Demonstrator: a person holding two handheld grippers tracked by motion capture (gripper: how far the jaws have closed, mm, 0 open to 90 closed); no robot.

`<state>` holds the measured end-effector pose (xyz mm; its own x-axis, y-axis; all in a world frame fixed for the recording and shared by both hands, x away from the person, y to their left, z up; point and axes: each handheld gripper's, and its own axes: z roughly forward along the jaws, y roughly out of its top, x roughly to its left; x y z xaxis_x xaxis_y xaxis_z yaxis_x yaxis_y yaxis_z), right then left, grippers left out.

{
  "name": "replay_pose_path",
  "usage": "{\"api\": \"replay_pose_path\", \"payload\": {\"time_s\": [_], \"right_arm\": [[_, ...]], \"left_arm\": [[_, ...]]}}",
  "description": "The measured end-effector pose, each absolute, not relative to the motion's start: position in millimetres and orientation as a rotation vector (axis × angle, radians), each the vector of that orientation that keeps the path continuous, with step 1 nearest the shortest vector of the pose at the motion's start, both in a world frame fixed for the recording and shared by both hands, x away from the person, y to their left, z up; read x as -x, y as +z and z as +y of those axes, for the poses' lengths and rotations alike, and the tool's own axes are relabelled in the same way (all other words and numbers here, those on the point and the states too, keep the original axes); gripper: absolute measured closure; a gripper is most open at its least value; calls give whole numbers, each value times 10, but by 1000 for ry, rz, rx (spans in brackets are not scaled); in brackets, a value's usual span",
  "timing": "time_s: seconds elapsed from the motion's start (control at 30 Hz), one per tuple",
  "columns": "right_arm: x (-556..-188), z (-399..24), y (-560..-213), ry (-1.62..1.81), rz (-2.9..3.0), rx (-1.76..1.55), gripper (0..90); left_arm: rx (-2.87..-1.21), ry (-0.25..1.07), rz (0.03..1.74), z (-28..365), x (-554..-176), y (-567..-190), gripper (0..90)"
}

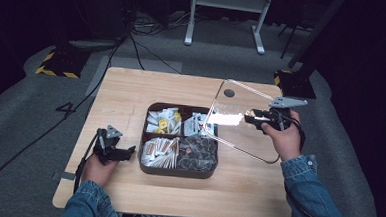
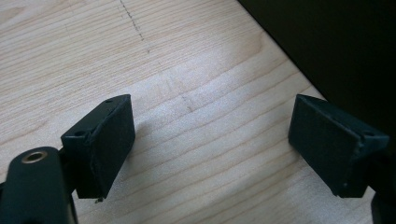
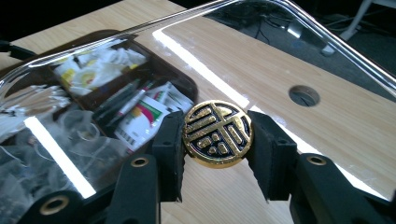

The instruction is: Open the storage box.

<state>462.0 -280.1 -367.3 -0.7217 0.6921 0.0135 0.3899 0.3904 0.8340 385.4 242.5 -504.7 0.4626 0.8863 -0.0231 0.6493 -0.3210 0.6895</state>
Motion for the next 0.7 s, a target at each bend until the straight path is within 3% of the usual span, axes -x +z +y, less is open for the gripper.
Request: {"api": "replay_pose_path", "payload": {"time_s": [0.7], "right_arm": [[-4910, -3375, -4074, 1125, 2274, -1158, 587]], "left_arm": [[-2080, 477, 1269, 2429, -3859, -5047, 151]]}}
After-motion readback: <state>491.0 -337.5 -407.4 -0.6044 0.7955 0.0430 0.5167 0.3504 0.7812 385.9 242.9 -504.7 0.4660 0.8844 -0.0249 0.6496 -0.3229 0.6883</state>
